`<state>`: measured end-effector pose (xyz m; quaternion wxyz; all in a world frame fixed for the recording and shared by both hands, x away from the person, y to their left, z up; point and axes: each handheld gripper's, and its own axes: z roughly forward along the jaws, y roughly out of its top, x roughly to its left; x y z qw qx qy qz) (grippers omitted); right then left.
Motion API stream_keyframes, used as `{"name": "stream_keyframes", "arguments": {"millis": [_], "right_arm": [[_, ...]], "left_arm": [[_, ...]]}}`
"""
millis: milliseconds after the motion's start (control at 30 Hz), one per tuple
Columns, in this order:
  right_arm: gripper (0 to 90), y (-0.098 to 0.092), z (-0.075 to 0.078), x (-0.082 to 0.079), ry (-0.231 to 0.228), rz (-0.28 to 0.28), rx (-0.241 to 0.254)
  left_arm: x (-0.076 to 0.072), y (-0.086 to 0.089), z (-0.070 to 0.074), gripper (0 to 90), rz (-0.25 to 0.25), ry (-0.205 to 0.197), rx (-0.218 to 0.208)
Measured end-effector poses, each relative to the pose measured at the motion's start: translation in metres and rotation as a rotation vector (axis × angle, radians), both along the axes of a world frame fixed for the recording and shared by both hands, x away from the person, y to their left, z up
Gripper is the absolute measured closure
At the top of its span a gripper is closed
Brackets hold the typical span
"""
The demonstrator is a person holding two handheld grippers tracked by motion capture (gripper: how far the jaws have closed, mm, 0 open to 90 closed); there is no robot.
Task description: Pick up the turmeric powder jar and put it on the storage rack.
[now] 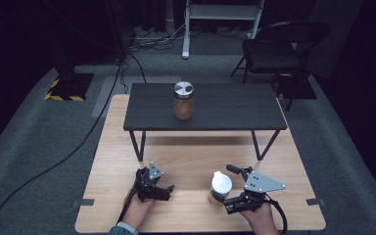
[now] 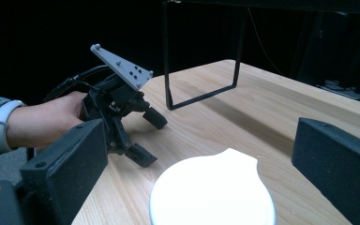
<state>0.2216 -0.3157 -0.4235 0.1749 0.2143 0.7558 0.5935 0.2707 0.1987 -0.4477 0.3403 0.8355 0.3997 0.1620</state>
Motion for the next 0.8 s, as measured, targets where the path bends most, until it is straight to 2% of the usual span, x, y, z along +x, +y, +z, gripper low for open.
{"name": "stream_keyframes", "arguments": {"millis": [300,633,800], "right_arm": [[3.4,0.001,-0.001,0.001,0.009,-0.002,-0.021],[6.7,0.009,-0.014,0.011,0.095,0.004,-0.126],[8.8,0.018,-0.017,0.014,0.139,-0.004,-0.2]], "left_arm": [[0.0,0.0,0.0,3.1,-0.001,-0.001,0.001],[0.0,0.0,0.0,3.0,-0.001,0.002,0.001],[0.0,0.001,0.0,3.0,-0.006,0.003,0.001]]}}
